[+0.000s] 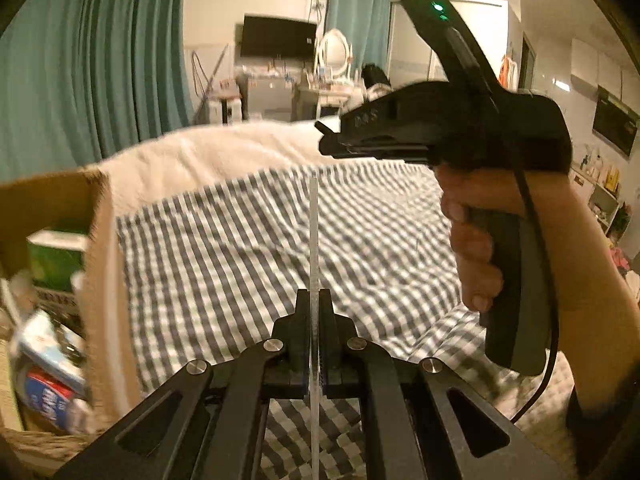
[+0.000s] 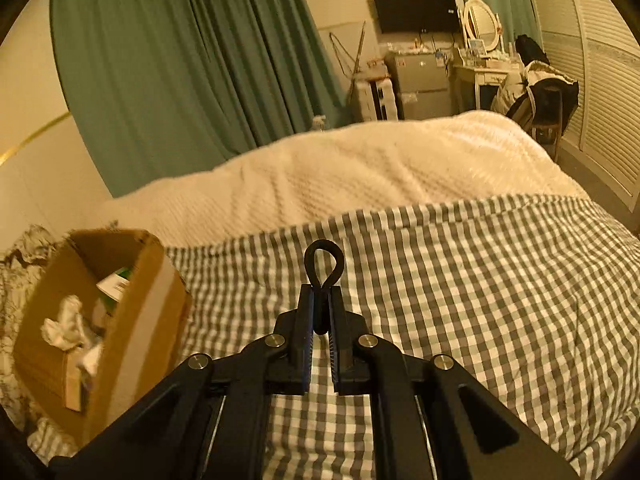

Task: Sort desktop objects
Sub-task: 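Carry the plastic strip and hair tie over the box and open both grippers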

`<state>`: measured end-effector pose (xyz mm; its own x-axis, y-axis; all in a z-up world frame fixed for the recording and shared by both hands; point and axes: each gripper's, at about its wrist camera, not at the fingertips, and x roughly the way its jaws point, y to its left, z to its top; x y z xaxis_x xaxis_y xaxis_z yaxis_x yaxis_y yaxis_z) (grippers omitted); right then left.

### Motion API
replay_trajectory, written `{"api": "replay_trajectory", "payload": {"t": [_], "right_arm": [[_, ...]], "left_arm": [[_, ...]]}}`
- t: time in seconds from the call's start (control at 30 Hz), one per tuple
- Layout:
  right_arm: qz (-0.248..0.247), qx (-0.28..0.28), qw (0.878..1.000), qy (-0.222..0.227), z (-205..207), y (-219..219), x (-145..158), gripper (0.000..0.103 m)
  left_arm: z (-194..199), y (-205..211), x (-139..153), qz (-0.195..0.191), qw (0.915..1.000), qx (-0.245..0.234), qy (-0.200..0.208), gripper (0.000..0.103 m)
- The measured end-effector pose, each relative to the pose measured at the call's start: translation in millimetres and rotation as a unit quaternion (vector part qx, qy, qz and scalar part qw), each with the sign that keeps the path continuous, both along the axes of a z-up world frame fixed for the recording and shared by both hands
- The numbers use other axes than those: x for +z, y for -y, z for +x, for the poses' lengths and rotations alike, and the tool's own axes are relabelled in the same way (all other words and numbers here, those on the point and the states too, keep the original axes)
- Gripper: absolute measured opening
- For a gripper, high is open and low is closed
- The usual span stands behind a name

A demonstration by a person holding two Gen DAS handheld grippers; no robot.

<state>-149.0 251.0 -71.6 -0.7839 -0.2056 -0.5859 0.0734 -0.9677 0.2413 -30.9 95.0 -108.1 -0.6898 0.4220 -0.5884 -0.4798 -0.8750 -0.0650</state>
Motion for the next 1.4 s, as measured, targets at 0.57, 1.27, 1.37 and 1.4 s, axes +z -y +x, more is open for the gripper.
{"api": "replay_trajectory", "payload": {"t": [0.57, 1.27, 1.37, 1.4], "right_arm": [[-0.005, 0.012, 0.986, -0.165, 95.3, 20.5, 114.3, 0.006], [-0.040, 0.082, 0.969, -0.229, 134.8, 111.9, 148.6, 0.006], [-0.039, 0.090, 0.969, -0.228, 130.9, 118.2, 144.2, 0.006], [-0.039, 0.093, 0.969, -0.227, 130.4, 120.0, 142.2, 0.006]], "left_arm": [[38.5, 63.8, 92.8, 0.028, 0.9931, 0.056, -0.098, 0.003], [49.4, 173.3, 158.3, 0.028, 0.9682, 0.170, -0.181, 0.003], [46.6, 182.8, 156.7, 0.025, 0.9660, 0.183, -0.181, 0.003], [44.9, 185.7, 155.4, 0.024, 0.9656, 0.185, -0.181, 0.003]]}}
